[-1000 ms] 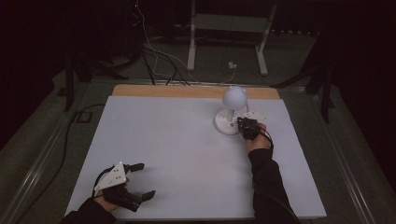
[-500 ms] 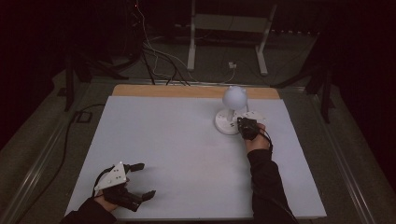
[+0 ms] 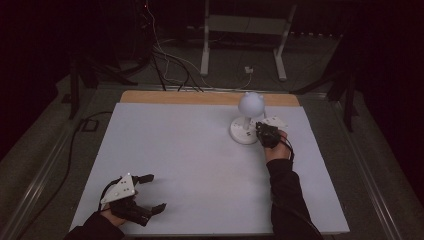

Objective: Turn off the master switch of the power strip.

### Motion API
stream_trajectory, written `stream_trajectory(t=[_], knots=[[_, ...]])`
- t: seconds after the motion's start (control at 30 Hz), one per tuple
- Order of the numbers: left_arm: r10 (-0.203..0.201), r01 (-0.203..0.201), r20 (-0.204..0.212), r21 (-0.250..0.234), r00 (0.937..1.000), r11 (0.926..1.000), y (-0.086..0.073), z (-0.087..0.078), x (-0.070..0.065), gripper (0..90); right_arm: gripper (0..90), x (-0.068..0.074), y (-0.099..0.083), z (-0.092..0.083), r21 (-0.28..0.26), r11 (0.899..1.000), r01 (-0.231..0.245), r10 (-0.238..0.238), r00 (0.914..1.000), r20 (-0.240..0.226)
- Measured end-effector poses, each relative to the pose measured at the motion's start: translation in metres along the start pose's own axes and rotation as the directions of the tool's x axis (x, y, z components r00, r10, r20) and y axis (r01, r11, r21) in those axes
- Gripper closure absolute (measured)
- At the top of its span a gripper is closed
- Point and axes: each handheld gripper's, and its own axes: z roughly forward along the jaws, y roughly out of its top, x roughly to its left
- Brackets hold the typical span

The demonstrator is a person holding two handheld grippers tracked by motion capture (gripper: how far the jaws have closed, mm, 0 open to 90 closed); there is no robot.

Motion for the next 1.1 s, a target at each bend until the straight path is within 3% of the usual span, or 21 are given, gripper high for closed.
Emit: stream_trajectory(t=[0.1,0.47,0.5,0.53,0.57,0.6,0.67,0.7,0.73,0.77,0.8,0.87,1.0,1.1], knots=[[-0.002,0.002,0.0,0.001,1.0,1.0,0.0,0.001,0.0,0.4,83.8,-0.006,0.008,-0.007,-0.003,0.999,-0.04,0.04,0.999,-0.018],[-0.005,0.005,0.003,-0.003,1.0,1.0,0.0,0.0,0.0,0.3,77.7,-0.011,0.009,-0.014,0.013,0.998,-0.063,0.064,0.997,-0.044],[-0.005,0.005,0.002,-0.002,1.0,1.0,0.0,0.0,0.0,0.4,73.8,-0.011,0.009,-0.014,0.008,0.998,-0.069,0.07,0.9963,-0.05],[-0.005,0.005,0.002,-0.002,1.0,1.0,0.0,0.0,0.0,0.4,63.1,-0.011,0.008,-0.016,-0.005,0.998,-0.062,0.061,0.997,-0.048],[-0.004,0.004,0.002,-0.001,1.0,1.0,0.0,0.0,0.0,0.4,63.1,-0.011,0.008,-0.016,-0.005,0.998,-0.062,0.061,0.997,-0.048],[-0.004,0.005,0.004,-0.004,1.0,1.0,0.001,0.0,0.0,0.4,57.4,-0.012,0.009,-0.018,-0.024,0.999,-0.049,0.048,0.9983,-0.032],[-0.005,0.005,0.003,-0.004,1.0,1.0,0.001,0.0,0.0,0.4,47.1,-0.015,0.008,-0.02,-0.045,0.997,-0.068,0.066,0.9969,-0.043],[-0.005,0.005,0.003,-0.003,1.0,1.0,0.001,0.001,0.0,0.4,47.1,-0.015,0.008,-0.02,-0.045,0.997,-0.068,0.066,0.9969,-0.043],[-0.004,0.004,0.003,-0.003,1.0,1.0,0.001,0.001,0.0,0.4,40.5,-0.015,0.008,-0.021,-0.048,0.996,-0.076,0.074,0.996,-0.051],[-0.002,0.002,0.003,-0.002,1.0,1.0,0.001,0.0,-0.001,0.4,28.4,-0.017,0.007,-0.023,-0.057,0.996,-0.07,0.067,0.996,-0.059],[-0.001,0.001,0.004,-0.004,1.0,1.0,0.001,0.0,-0.001,0.4,28.4,-0.017,0.007,-0.023,-0.057,0.996,-0.07,0.067,0.996,-0.059],[-0.006,0.006,0.004,-0.004,1.0,1.0,0.001,0.0,0.0,0.4,16.0,-0.019,0.006,-0.023,-0.067,0.994,-0.086,0.081,0.9934,-0.082],[-0.002,0.002,0.005,-0.005,1.0,1.0,0.001,0.001,-0.001,0.4,11.2,-0.024,-0.001,-0.026,-0.086,0.985,-0.147,0.135,0.9819,-0.133],[-0.003,0.003,0.006,-0.003,1.0,1.0,0.001,0.001,0.0,0.4,11.6,-0.026,-0.004,-0.027,-0.096,0.98,-0.174,0.16,0.9769,-0.142]])
